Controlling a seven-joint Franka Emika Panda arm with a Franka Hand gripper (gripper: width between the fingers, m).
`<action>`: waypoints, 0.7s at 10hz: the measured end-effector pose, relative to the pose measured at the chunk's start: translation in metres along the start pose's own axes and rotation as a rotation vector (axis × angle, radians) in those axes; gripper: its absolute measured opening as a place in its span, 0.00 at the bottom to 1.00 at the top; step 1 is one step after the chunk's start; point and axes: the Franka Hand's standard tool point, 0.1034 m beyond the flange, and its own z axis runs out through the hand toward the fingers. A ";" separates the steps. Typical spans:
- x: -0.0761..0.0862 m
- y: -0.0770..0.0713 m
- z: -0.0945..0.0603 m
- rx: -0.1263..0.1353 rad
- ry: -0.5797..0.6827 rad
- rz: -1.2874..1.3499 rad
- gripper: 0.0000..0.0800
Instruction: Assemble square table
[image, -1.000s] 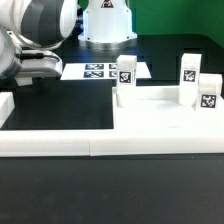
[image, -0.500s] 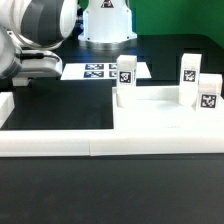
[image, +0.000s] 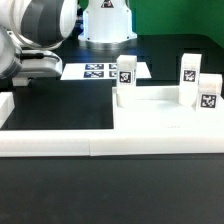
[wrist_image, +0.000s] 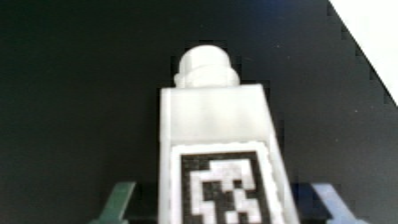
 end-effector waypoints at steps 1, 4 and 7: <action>0.000 0.000 0.000 0.000 0.000 0.000 0.35; -0.007 -0.010 -0.020 0.003 0.001 -0.015 0.35; -0.041 -0.034 -0.077 0.027 0.048 -0.053 0.36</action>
Offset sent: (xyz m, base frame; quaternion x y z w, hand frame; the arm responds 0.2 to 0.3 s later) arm 0.0252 0.0093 0.0438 -0.0285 -0.0072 -0.0116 0.9995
